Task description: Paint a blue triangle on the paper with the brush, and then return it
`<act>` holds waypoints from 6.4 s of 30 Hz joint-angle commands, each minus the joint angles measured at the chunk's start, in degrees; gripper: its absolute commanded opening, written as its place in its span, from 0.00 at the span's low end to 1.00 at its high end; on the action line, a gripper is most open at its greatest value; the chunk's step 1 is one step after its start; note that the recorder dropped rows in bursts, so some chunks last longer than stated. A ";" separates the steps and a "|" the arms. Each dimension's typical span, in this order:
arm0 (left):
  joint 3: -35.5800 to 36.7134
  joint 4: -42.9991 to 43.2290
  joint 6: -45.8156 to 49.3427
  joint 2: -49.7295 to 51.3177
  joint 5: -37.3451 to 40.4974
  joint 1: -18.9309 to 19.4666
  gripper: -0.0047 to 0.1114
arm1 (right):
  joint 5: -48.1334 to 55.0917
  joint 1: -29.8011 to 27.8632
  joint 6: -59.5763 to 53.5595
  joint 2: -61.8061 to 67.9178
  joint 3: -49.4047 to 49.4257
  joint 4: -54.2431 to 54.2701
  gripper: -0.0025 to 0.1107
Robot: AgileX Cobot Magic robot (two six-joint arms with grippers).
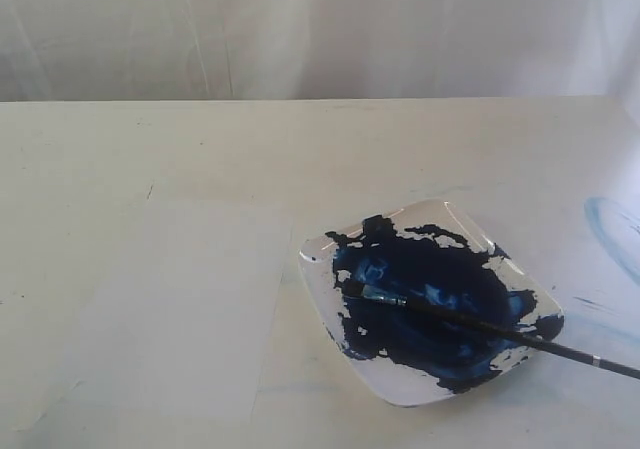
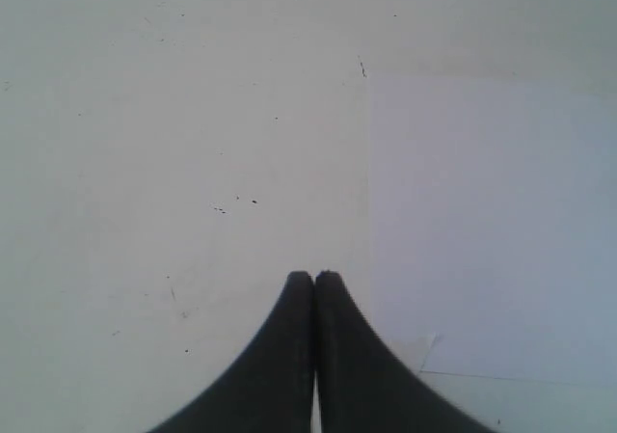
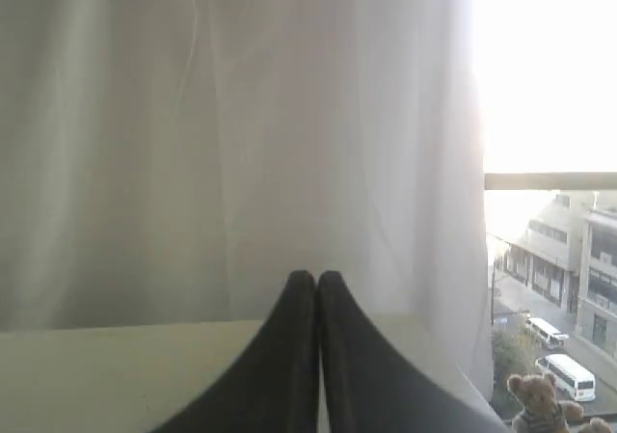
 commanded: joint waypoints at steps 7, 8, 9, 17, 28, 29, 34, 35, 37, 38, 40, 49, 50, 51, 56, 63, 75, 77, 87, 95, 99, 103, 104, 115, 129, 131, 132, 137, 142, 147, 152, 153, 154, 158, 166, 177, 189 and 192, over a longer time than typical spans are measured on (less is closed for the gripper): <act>0.16 0.20 -0.19 -0.25 -0.16 0.14 0.04 | -3.23 0.19 0.04 -0.38 0.12 0.00 0.02; 0.16 0.20 -0.19 -0.25 -0.16 0.14 0.04 | -3.96 0.19 0.24 -0.38 0.12 0.00 0.02; 0.16 0.20 -0.19 -0.25 -0.16 0.14 0.04 | -6.17 0.19 1.44 -0.38 0.12 0.37 0.02; 0.16 1.73 3.69 -0.25 -6.07 0.13 0.04 | -27.59 0.19 22.39 -0.38 0.12 0.46 0.02; 0.16 1.29 8.32 -0.25 -37.11 0.26 0.04 | -16.38 0.19 41.09 -0.38 0.12 2.00 0.02; 0.16 -1.15 13.73 -0.25 -41.95 0.26 0.04 | -13.03 0.19 42.83 -0.38 0.12 2.00 0.02; -3.86 -31.44 32.21 4.77 -48.55 0.26 0.04 | 10.03 0.19 48.21 -0.38 -4.67 2.00 0.02; -5.86 -37.05 34.87 6.81 -47.32 0.26 0.04 | 12.81 0.29 48.21 -0.38 -5.68 2.00 0.02; -9.86 -43.59 41.28 11.26 -42.95 0.26 0.04 | 16.95 0.78 47.56 -0.38 -7.91 2.00 0.02; -12.19 -44.49 44.53 14.09 -39.66 0.26 0.04 | 18.82 1.10 46.62 -0.38 -8.95 2.00 0.02; -16.97 -44.36 48.67 20.92 -31.72 0.26 0.04 | 24.07 2.10 42.72 -0.38 -11.59 2.00 0.02; -38.33 -38.09 54.05 53.00 10.56 0.26 0.04 | 43.08 5.95 21.88 7.00 -18.80 14.28 0.02; -40.01 -38.38 55.41 56.20 14.92 0.26 0.04 | 43.69 6.26 20.16 8.33 -19.04 15.88 0.02; -41.39 -39.60 57.21 59.15 18.45 0.26 0.04 | 44.20 6.32 18.47 9.69 -19.20 18.36 0.02; -44.31 -45.61 64.97 70.91 29.46 0.26 0.04 | 44.64 6.35 17.07 15.14 -19.29 24.85 0.02; -44.30 -45.73 64.96 83.37 33.23 0.26 0.04 | 44.84 6.35 16.17 18.61 -19.29 25.45 0.02; -44.30 -45.62 65.44 89.90 26.00 0.26 0.04 | 44.84 6.35 16.17 19.23 -19.29 25.60 0.02; -44.30 -45.62 65.44 90.27 25.30 0.26 0.04 | 44.84 6.35 16.17 19.23 -19.29 25.86 0.02; -44.30 -45.40 65.44 94.04 25.06 0.26 0.04 | 45.22 6.35 16.17 19.23 -19.19 25.87 0.02; -44.30 -42.86 65.44 96.64 25.50 0.26 0.04 | 46.18 6.35 16.29 19.23 -19.19 26.47 0.02; -44.30 -42.00 65.23 97.44 25.57 0.26 0.04 | 47.83 6.35 18.20 19.23 -19.19 26.71 0.02; -44.30 -41.61 65.23 97.44 25.34 0.26 0.04 | 48.16 6.35 18.30 19.23 -19.19 26.71 0.02; -44.30 -41.48 65.23 97.44 25.36 0.26 0.04 | 48.16 6.35 18.30 19.23 -19.19 26.71 0.02; -43.00 -39.96 65.23 97.44 23.79 0.26 0.04 | 45.33 6.35 18.18 19.23 -16.89 28.49 0.02; -42.27 -39.44 65.23 97.44 22.39 0.26 0.04 | 41.87 6.35 32.25 22.22 -15.80 28.57 0.52; -42.27 -39.44 65.34 97.44 22.39 0.26 0.04 | 40.62 6.35 38.76 25.72 -13.91 28.84 0.52; -42.27 -39.44 65.34 97.44 22.39 0.26 0.04 | 38.28 6.35 42.60 28.26 -12.62 28.95 0.52; -42.27 -39.44 65.34 97.44 22.39 0.26 0.04 | 27.90 6.35 45.65 36.51 -11.87 31.36 0.52; -42.27 -39.44 65.45 97.44 22.39 0.26 0.04 | 26.42 6.35 46.36 45.45 -11.87 36.75 0.52; -42.27 -39.44 65.45 97.44 22.39 0.26 0.04 | 24.18 6.35 46.36 51.36 -11.87 42.35 0.52; -42.27 -39.44 65.45 97.44 22.39 0.26 0.04 | 21.11 6.35 46.36 54.77 -11.87 46.13 0.52; -42.27 -39.44 65.45 97.44 22.39 0.26 0.04 | 20.34 6.35 46.36 55.20 -11.87 46.28 0.52; -42.27 -39.44 65.45 97.44 22.39 0.26 0.04 | 19.67 6.35 46.36 55.56 -11.87 46.52 0.52; -42.27 -39.44 65.45 97.44 22.39 0.26 0.04 | 16.91 6.35 47.79 57.82 -11.87 47.59 0.52; -42.27 -39.44 65.45 97.44 22.39 0.26 0.04 | 15.97 6.35 47.89 62.46 -11.87 49.31 0.52; -42.27 -39.44 65.45 97.44 22.39 0.26 0.04 | 15.07 6.35 47.89 66.57 -14.71 49.68 0.52; -42.27 -39.44 65.45 97.44 22.39 0.26 0.04 | 16.05 6.35 47.89 71.20 -17.47 49.68 0.50; -42.27 -39.44 65.45 97.44 22.39 0.26 0.04 | 16.15 6.35 47.89 72.59 -18.22 49.68 0.48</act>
